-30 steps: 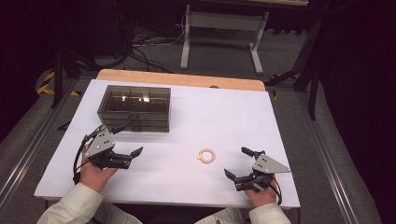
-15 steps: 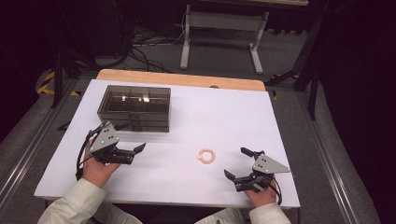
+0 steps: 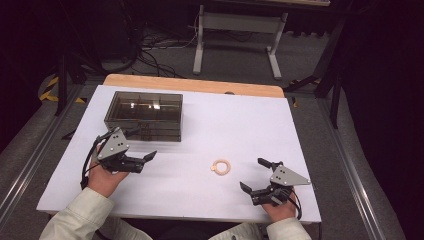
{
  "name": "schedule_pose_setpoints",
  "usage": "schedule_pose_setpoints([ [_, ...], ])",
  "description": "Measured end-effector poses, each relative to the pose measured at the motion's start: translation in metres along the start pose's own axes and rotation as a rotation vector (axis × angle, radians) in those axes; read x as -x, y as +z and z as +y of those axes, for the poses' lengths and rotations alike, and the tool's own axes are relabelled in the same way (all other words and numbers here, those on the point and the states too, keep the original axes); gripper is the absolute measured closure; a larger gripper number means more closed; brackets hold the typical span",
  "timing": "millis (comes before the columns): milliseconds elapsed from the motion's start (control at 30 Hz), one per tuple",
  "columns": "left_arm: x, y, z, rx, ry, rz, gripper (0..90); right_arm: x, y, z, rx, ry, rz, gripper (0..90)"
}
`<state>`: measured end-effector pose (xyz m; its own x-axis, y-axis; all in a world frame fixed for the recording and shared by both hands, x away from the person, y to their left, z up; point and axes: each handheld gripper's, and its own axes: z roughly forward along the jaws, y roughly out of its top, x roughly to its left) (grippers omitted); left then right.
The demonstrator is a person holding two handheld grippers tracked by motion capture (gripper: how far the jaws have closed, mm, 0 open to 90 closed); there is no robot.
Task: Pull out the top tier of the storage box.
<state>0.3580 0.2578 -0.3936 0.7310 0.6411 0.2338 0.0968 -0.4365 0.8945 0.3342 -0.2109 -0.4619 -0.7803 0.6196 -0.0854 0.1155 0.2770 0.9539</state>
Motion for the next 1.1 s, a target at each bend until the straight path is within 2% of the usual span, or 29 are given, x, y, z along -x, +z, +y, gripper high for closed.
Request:
schedule_pose_setpoints([
  [100,0.002,0.000,0.000,-0.006,0.011,0.007,13.5,0.000,0.000,0.000,-0.002,-0.002,-0.001,0.5],
  [167,0.002,0.000,0.000,-0.015,0.039,0.017,13.8,0.000,0.000,0.000,-0.004,0.001,-0.004,0.5],
  [200,0.002,0.000,0.000,-0.015,0.039,0.017,14.2,0.000,0.000,0.000,-0.004,0.001,-0.004,0.5],
  [300,0.001,-0.002,0.003,-0.037,0.094,0.036,17.2,0.000,0.001,0.000,-0.007,-0.001,-0.007,0.5],
  [367,0.002,-0.002,0.003,-0.043,0.102,0.046,18.6,0.000,0.001,0.000,-0.006,-0.002,-0.006,0.5],
  [433,0.003,-0.003,0.005,-0.055,0.145,0.069,19.3,0.000,0.001,-0.001,-0.011,-0.002,-0.005,0.5],
  [567,0.004,-0.003,0.007,-0.068,0.199,0.092,21.1,-0.001,0.001,-0.001,-0.015,-0.007,-0.010,0.6],
  [667,0.005,-0.001,0.009,-0.092,0.264,0.117,21.4,-0.001,0.001,-0.001,-0.021,-0.011,-0.014,0.7],
  [700,0.005,-0.001,0.009,-0.092,0.264,0.117,21.4,-0.001,0.001,-0.002,-0.020,-0.011,-0.015,0.7],
  [767,0.008,0.000,0.010,-0.115,0.302,0.142,21.4,-0.001,0.001,-0.002,-0.020,-0.010,-0.018,0.7],
  [800,0.008,0.000,0.010,-0.115,0.302,0.142,21.5,0.000,0.001,-0.002,-0.019,-0.009,-0.016,0.7],
  [867,0.009,0.002,0.011,-0.134,0.342,0.164,21.6,0.000,0.000,-0.002,-0.020,-0.006,-0.020,0.7],
  [1033,0.012,0.006,0.010,-0.149,0.380,0.198,21.6,0.000,0.000,-0.002,-0.021,-0.004,-0.022,0.8],
  [1100,0.012,0.007,0.010,-0.158,0.409,0.217,21.6,0.000,0.001,-0.002,-0.023,-0.007,-0.023,0.8],
])
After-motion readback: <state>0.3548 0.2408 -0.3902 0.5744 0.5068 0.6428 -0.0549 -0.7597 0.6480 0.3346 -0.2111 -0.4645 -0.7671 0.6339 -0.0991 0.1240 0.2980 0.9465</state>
